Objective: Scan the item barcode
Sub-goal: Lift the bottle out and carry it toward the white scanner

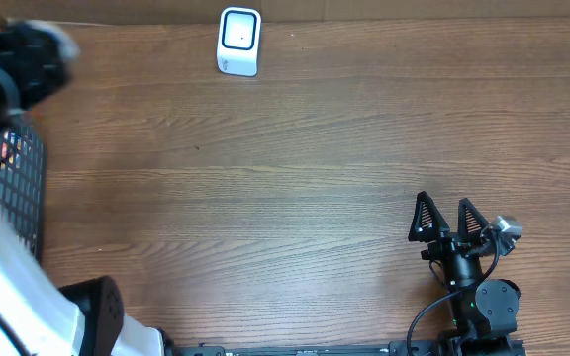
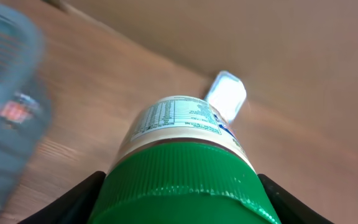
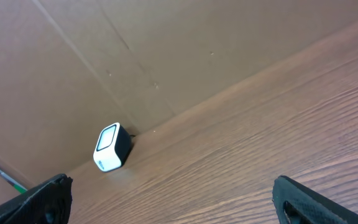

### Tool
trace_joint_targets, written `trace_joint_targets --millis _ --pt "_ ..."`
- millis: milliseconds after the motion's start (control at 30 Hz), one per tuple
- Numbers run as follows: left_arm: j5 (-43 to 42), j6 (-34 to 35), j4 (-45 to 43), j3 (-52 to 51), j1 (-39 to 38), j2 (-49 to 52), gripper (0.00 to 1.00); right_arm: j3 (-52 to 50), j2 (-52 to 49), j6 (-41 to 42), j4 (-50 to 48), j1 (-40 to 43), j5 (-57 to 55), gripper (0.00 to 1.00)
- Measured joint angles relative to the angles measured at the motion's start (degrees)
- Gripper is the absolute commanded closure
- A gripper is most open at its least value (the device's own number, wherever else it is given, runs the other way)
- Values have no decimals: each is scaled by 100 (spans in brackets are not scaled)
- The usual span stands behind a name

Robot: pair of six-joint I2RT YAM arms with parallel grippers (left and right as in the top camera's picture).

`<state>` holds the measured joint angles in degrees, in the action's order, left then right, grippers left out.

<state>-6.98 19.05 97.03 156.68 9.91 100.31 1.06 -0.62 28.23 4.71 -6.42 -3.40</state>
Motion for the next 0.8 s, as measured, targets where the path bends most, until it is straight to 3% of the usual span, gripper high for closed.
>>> trace_joint_targets --millis 233,433,567,800 --pt "17 -15 -138 -2468 -1478 98 56 0 0 2 2 2 2 0" --pt "11 42 -1429 -4463 -2378 348 55 0 0 -2 -2 2 0 0" --pt "13 203 -2059 -5075 -2793 881 55 0 0 2 2 2 2 0" --pt "264 514 -2262 -5101 -3237 1978 54 0 0 0 0 2 2 0"
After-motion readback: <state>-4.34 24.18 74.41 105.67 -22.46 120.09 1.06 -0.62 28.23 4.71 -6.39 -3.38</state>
